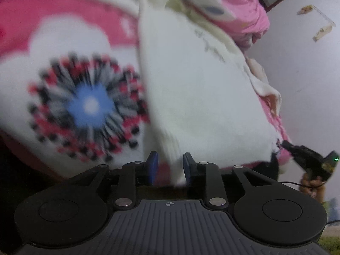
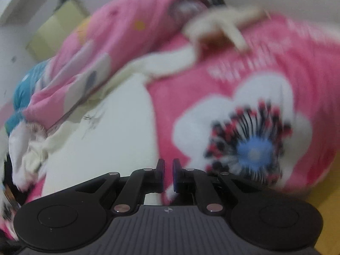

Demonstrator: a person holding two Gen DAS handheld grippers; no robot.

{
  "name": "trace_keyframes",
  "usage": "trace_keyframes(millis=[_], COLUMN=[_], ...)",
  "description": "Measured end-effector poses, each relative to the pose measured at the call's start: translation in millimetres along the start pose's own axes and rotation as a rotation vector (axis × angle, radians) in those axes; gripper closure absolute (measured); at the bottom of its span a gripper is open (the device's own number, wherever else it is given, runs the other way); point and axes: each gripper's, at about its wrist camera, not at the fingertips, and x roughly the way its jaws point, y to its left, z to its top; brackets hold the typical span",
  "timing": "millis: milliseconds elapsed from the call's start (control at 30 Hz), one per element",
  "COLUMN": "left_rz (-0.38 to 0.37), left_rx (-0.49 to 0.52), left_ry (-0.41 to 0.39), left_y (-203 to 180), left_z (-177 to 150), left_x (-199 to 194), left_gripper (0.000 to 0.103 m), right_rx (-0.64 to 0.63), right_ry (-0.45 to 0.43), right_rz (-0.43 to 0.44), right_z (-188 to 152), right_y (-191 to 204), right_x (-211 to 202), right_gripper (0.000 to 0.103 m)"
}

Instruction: Fold clothes

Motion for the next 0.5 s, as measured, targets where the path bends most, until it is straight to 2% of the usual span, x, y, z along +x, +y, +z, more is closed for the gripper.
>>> trace_keyframes(millis=[133,233,300,367,400,500], left_rz=[0.020,-0.003,0.015,0.064,0.063,-0.029], left_rx=[0.156,0.251,0.274,0.268,0.226,0.023], left_ry=[-0.078,-0.078,-0.044,0.007,0.024,0.032], left_y=[-29,-50,-53,-44,-34,-2], left_z=[15,18,15,10,8,11], left_x=[-7,11,29,47,51,40], left_gripper=[0.075,0.074,0.074,0.074,0.077,0.077], right_rx=[-0.190,-0.270,-0.309,-0.356,-0.386,-0.448], right_ry=[-0.003,0.051,0.102,0.149,0.164,0.161], right_rz=[0.076,0.178,0.230,0.240,0.217,0.188], right_z=[-6,-15,-24,-36,-43,-57], right_y=[52,92,114,129,131,124], right_x=[5,28,45,60,66,62], right_gripper=[0.094,0.094,0.094,0.094,0.095,0.096])
